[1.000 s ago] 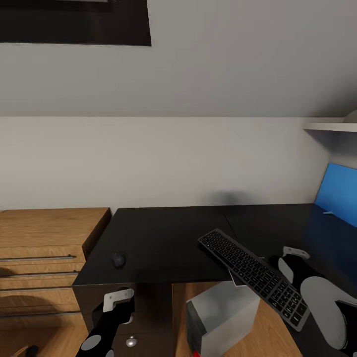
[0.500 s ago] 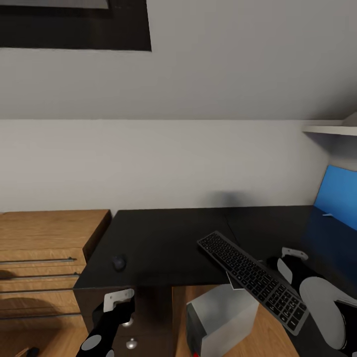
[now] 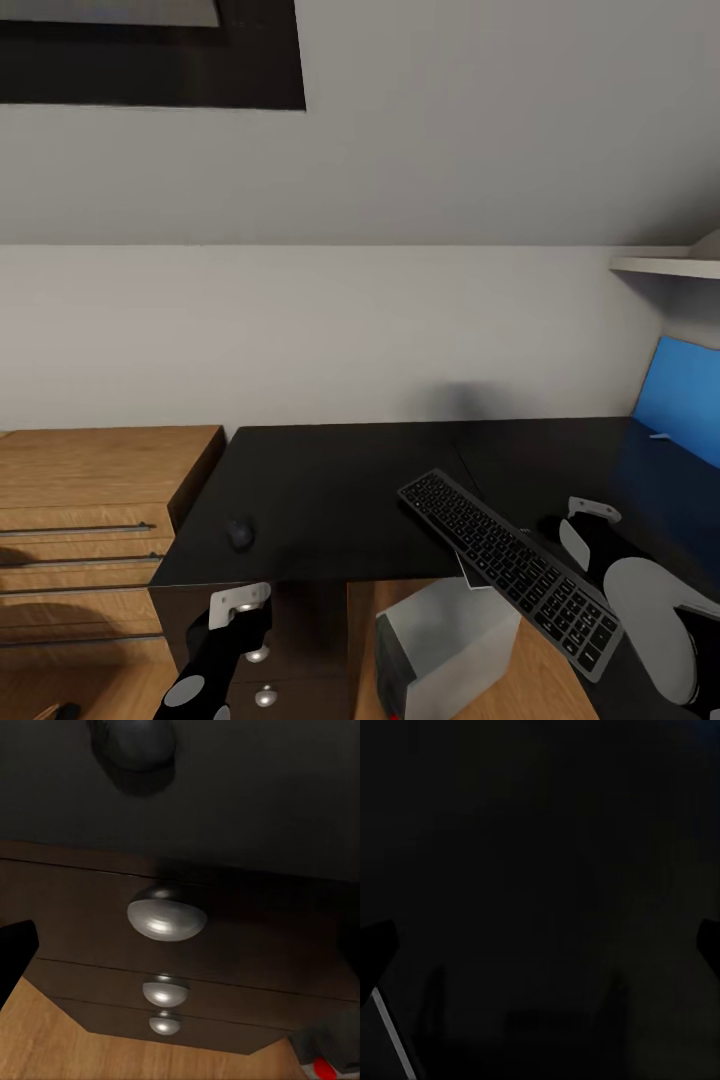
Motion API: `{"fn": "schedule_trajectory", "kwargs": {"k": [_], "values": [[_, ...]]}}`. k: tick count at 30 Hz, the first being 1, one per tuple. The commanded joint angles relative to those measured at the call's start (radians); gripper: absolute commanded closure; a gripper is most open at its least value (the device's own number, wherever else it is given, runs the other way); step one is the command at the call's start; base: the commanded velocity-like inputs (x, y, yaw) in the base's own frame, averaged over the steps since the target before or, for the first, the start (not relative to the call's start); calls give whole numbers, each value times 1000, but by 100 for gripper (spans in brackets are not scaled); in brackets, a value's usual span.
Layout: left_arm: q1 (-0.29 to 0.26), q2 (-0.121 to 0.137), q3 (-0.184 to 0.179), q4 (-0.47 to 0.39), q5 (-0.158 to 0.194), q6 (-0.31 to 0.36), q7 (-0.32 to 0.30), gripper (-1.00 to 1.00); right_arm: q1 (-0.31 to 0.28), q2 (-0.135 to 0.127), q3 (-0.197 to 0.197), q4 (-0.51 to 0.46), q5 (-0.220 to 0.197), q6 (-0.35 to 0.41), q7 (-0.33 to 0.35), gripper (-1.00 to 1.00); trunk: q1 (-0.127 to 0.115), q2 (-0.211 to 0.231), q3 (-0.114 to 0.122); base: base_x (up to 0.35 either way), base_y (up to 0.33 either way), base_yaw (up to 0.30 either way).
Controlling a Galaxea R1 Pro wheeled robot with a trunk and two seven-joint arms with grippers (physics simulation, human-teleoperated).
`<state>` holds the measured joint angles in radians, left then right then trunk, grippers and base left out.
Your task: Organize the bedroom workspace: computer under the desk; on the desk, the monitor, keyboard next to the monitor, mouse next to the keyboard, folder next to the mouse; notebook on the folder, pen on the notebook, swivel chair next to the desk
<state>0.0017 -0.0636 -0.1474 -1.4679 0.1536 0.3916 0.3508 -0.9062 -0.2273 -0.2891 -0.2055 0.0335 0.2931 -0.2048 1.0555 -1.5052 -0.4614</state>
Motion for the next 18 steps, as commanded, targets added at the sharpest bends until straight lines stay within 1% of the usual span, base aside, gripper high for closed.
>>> {"fn": "schedule_trajectory", "kwargs": {"k": [1,4,13,16,18], "values": [[0,0,-1,-2,11,3,8,-100,0,1,-3,-2,3,6,-1,-100,0,-1,-1,0,0,0],[0,0,-1,-2,11,3,8,-100,0,7,-3,-3,2,6,-1,-100,0,-1,-1,0,0,0],[0,1,-1,-2,11,3,8,-100,0,12,-4,-2,2,6,-2,-100,0,-1,-1,0,0,0],[0,1,-1,-2,11,2,8,-100,0,13,-5,0,0,6,-5,-100,0,-1,-1,3,8,-62],[0,1,-1,-2,11,2,8,-100,0,13,-5,0,-1,6,-4,-100,0,-1,-1,88,98,-161]]}}
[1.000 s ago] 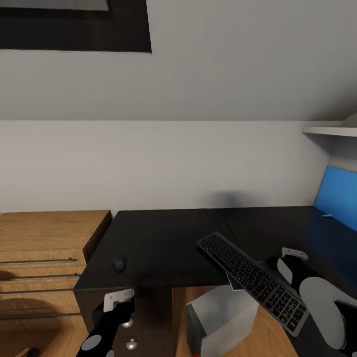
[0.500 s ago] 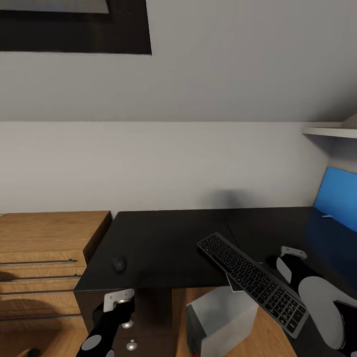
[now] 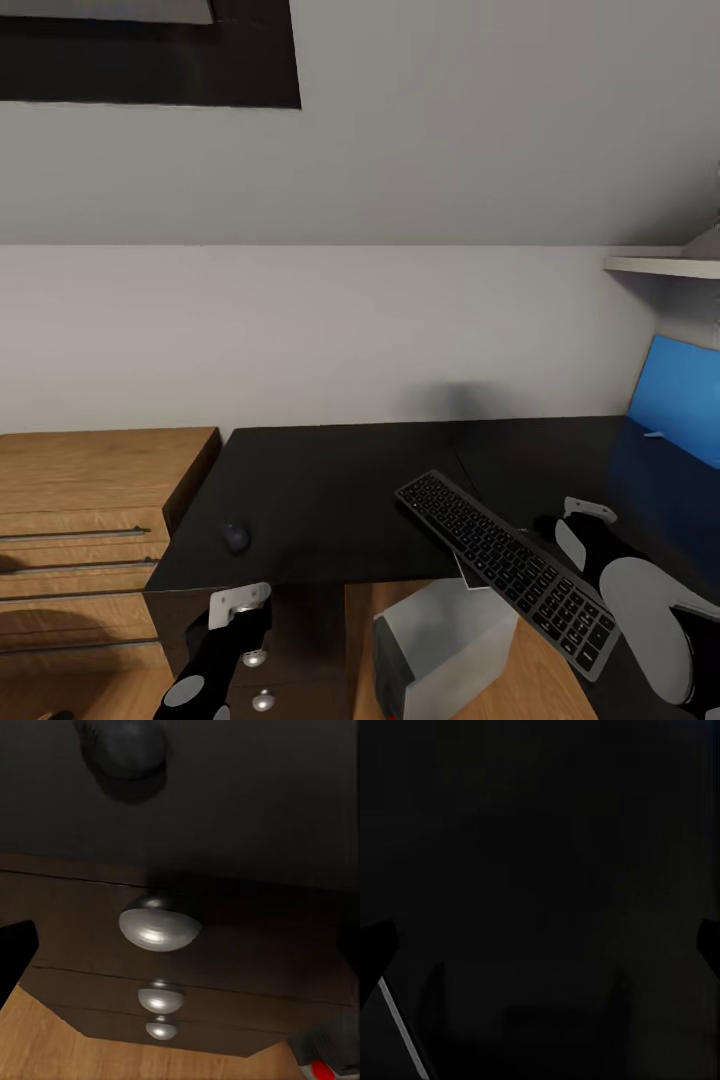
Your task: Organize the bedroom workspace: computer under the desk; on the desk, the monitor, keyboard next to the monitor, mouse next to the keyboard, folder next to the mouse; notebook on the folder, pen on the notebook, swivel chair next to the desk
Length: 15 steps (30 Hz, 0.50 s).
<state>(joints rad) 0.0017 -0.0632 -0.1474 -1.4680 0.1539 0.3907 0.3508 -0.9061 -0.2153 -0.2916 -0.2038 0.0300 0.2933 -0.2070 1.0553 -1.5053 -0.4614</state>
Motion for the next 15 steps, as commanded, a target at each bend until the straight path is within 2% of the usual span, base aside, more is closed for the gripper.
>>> {"fn": "schedule_trajectory", "kwargs": {"k": [1,6,15], "values": [[0,0,-1,-2,10,2,8,-100,-1,1,-3,-1,2,6,-1,-100,0,0,-1,161,162,-192],[0,0,-1,-2,10,2,8,-100,-1,2,-2,-1,2,6,-2,-100,0,0,-1,130,120,-107],[0,0,-1,-3,10,3,8,-100,-1,9,-3,-3,3,6,-3,-100,0,0,-1,23,21,-17]]}}
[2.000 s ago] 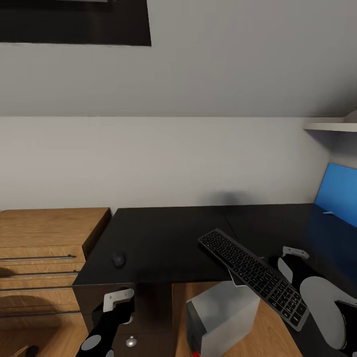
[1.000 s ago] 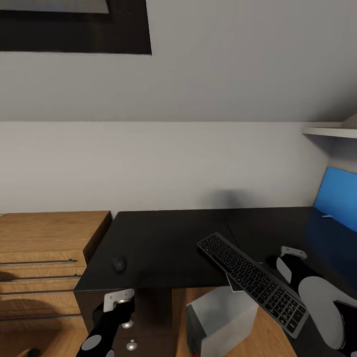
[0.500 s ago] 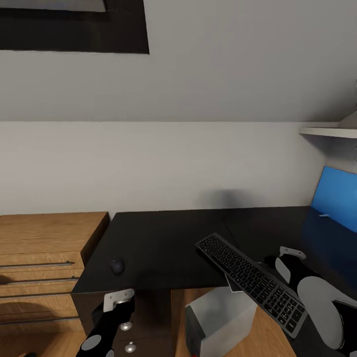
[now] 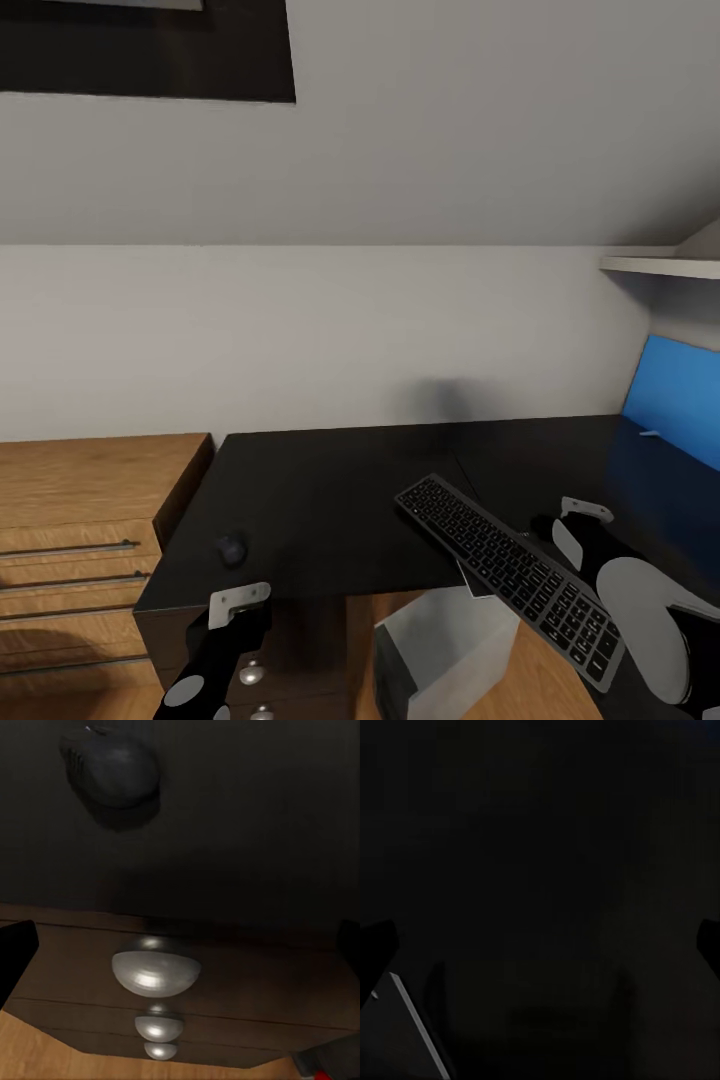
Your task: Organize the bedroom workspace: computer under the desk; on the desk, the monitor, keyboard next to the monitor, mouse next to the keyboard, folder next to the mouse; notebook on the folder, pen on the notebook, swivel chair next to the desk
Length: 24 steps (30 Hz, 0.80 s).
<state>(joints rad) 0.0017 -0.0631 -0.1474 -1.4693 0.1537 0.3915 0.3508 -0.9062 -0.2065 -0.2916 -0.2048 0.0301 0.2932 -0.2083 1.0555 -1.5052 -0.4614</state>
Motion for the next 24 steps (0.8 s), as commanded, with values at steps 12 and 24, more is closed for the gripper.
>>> {"fn": "schedule_trajectory", "kwargs": {"k": [12,24], "values": [[0,-2,-1,-10,12,1,8,-100,0,-2,-4,-1,5,10,1,-100,0,-1,-1,1,1,-1],[0,-4,-1,-11,12,0,8,-100,0,-7,-6,1,5,19,-1,-100,35,-64,-29,0,0,0]]}}
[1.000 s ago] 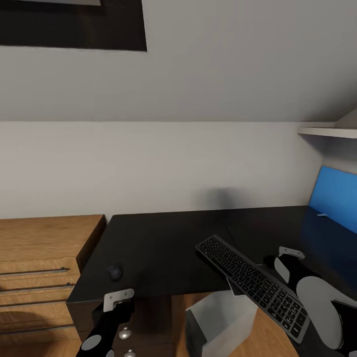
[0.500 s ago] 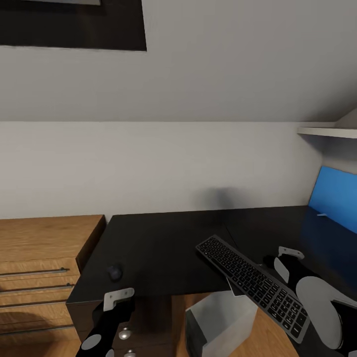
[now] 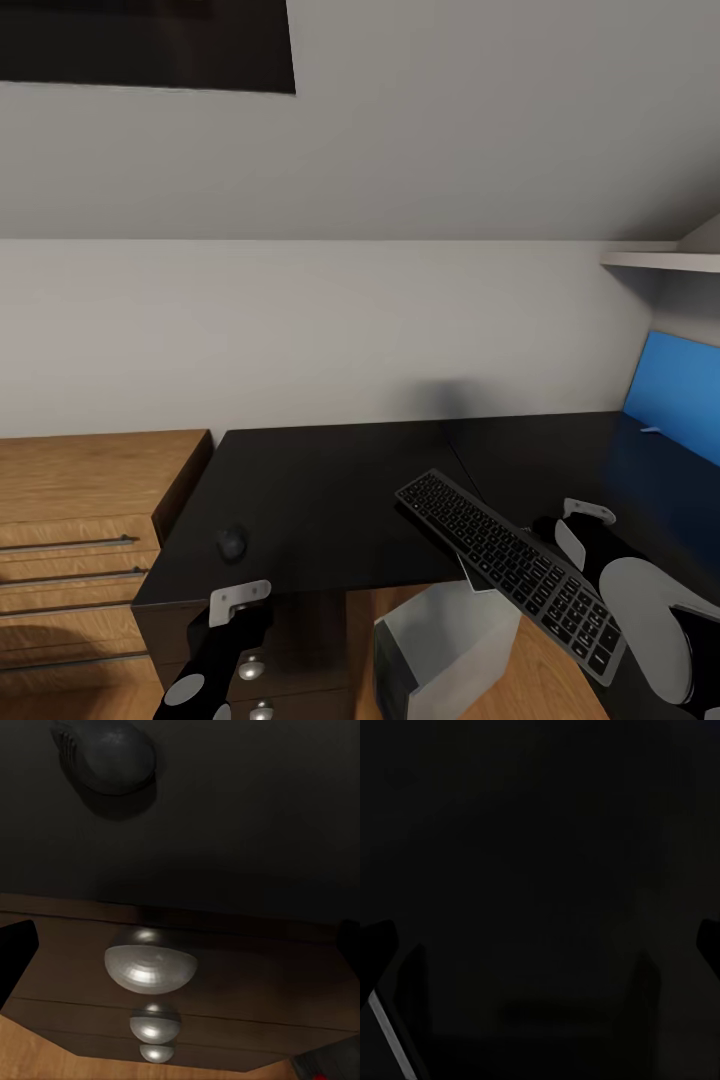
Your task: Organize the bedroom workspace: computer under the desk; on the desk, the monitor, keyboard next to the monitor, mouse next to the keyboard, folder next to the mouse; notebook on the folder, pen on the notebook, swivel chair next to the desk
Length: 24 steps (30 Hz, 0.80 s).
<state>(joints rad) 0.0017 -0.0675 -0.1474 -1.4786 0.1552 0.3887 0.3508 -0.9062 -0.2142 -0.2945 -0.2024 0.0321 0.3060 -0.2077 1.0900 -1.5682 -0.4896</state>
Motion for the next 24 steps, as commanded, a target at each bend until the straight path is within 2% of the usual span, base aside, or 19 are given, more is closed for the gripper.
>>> {"fn": "schedule_trajectory", "kwargs": {"k": [1,24], "values": [[0,0,-1,-2,10,3,8,-100,0,0,-3,-2,3,6,-2,-100,0,-1,-1,0,0,0],[0,4,-1,0,9,4,8,-100,0,-8,-6,-2,3,7,-3,-100,0,-1,-1,0,0,0]]}}
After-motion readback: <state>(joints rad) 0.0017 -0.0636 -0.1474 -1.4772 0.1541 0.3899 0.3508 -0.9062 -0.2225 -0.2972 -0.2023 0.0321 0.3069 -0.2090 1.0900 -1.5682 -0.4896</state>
